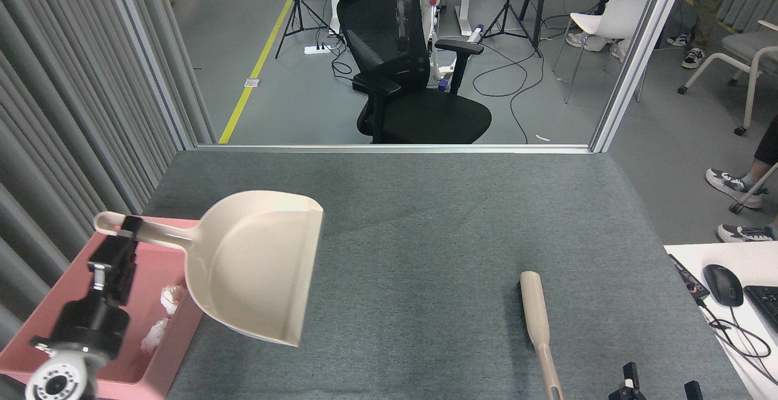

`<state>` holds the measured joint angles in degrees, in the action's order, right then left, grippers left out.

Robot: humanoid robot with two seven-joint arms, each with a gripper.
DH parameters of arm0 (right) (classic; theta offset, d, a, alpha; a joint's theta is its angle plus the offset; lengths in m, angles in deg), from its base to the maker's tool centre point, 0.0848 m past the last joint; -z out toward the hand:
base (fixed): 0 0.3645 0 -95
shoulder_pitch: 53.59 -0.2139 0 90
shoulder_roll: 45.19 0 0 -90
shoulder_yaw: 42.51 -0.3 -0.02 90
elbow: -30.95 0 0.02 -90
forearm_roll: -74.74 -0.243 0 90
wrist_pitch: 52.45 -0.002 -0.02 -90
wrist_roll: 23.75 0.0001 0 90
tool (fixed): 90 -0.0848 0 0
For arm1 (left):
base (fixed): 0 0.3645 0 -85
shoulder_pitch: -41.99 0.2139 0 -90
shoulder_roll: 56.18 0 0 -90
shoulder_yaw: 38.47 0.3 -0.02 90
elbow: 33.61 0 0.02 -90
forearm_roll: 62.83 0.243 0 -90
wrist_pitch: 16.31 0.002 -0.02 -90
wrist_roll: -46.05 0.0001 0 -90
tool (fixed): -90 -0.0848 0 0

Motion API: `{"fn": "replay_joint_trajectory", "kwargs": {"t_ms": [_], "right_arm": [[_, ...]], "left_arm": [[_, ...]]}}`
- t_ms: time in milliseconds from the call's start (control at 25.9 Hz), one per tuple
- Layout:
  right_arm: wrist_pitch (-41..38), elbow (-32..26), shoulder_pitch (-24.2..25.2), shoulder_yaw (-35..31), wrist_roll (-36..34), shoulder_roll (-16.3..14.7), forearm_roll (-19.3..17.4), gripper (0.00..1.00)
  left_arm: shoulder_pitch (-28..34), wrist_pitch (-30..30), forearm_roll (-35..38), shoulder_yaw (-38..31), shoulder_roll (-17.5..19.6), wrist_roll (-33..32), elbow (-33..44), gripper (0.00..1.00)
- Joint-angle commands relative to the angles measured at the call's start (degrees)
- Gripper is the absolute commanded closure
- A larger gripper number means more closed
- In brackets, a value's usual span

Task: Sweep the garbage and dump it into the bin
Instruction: 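Lower the dustpan back onto the table with the left gripper, then open the left gripper and release the dustpan handle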

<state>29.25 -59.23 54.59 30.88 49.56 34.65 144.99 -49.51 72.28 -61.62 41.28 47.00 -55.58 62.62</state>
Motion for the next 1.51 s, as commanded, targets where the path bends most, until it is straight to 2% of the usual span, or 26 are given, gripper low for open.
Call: {"fn": "replay_joint_trajectory", "kwargs": {"t_ms": [0,116,271,503,580,619,696,735,812,928,1044,1238,1470], "right_arm": [[-0.1,0.0,0.0,0.0,0.1,-0.3,0.0,0.00],[-0.1,0.0,0.0,0.0,0.3,-0.2,0.0,0.00],[-0.1,0.0,-0.1,0.1,0.8,-0.1,0.0,0.00],[-0.1,0.0,-0.4,0.4,0.8,0.4,0.0,0.00],[-0.1,-0.1,-0.5,0.5,0.8,0.7,0.1,0.00],[-0.1,0.0,-0.5,0.4,0.8,0.7,0.1,0.00],[-0.1,0.0,-0.5,0.4,0.8,0.6,0.1,0.00],[-0.1,-0.1,-0.6,0.4,0.8,0.6,0.1,0.00],[-0.1,-0.1,-0.6,0.4,0.8,0.5,0.1,0.00],[-0.1,-0.1,-0.7,0.4,0.8,0.6,0.1,0.00],[-0.1,-0.1,-0.7,0.4,0.8,0.5,0.1,0.00],[-0.3,-0.1,-0.7,0.4,0.8,0.5,0.0,0.00],[-0.3,-0.1,-0.7,0.4,0.8,0.6,0.0,0.00]], "left_arm": [[4.5,0.4,10.1,5.0,-10.4,0.6,2.1,0.80],[4.7,0.4,19.4,6.1,-18.3,1.2,0.3,0.80],[4.5,1.4,24.9,8.4,-18.5,5.8,-2.7,0.80],[4.5,2.5,26.6,8.6,-18.5,8.3,-4.6,0.80],[4.5,2.5,28.1,8.8,-18.5,9.6,-4.6,0.74],[4.5,2.5,28.8,8.7,-18.5,10.5,-4.6,0.68],[4.5,1.9,29.0,8.8,-18.5,12.1,-4.2,0.44],[4.5,1.9,29.1,8.8,-18.5,13.0,-4.1,0.37],[4.5,1.7,29.4,9.0,-18.5,14.5,-4.0,0.33],[4.5,1.3,29.5,9.6,-18.4,14.8,-3.6,0.01],[5.6,-1.7,30.1,9.6,-18.0,14.0,-1.4,0.01],[7.9,-6.7,42.8,9.3,-17.4,13.7,-0.3,0.01],[9.6,-8.1,48.7,8.8,-16.4,13.8,2.3,0.01]]}}
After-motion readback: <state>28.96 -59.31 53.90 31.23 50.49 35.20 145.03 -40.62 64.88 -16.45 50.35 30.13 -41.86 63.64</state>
